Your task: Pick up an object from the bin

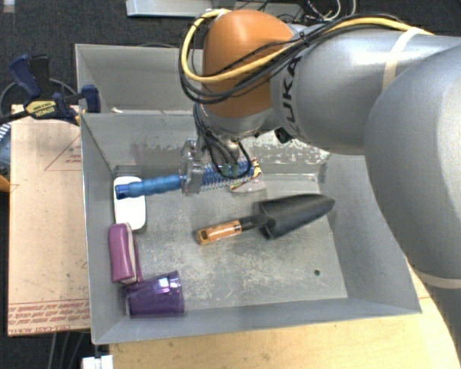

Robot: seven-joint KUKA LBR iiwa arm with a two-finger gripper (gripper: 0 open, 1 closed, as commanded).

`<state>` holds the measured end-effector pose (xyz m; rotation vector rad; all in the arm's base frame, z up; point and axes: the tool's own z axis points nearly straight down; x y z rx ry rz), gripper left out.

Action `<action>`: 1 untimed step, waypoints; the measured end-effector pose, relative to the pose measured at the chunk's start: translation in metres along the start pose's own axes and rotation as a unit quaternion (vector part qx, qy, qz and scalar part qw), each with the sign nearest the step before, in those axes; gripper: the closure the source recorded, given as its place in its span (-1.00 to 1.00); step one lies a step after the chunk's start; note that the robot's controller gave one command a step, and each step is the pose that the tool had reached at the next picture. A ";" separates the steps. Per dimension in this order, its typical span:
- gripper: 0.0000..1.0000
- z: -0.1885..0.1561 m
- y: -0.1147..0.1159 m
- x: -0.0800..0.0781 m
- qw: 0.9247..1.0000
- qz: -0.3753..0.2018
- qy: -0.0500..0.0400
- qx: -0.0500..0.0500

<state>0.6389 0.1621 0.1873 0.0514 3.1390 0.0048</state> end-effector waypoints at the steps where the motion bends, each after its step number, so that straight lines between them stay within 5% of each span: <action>1: 1.00 0.024 0.004 0.039 0.993 -0.114 -0.001 0.000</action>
Offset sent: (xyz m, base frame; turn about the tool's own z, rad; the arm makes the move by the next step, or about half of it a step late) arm 0.0037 -0.0226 0.1076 -0.1147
